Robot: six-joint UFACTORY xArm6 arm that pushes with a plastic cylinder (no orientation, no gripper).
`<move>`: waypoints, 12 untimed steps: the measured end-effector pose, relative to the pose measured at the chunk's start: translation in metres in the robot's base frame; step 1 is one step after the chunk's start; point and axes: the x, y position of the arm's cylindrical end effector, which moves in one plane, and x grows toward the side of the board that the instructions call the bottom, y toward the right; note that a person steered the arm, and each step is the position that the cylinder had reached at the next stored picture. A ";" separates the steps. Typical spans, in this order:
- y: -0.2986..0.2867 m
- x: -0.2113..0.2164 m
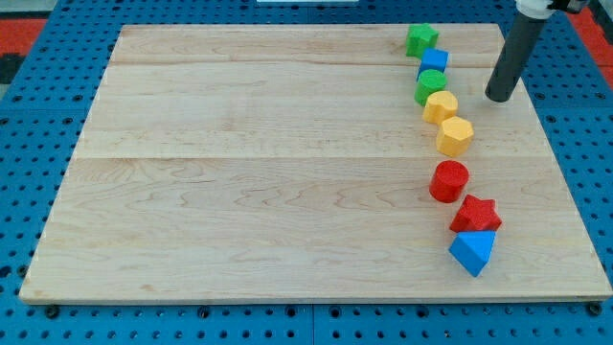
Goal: Move the yellow heart towards the bottom center
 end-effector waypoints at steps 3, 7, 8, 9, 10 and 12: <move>-0.001 0.000; -0.119 0.023; -0.179 0.058; -0.171 0.045; -0.157 0.051; -0.180 0.114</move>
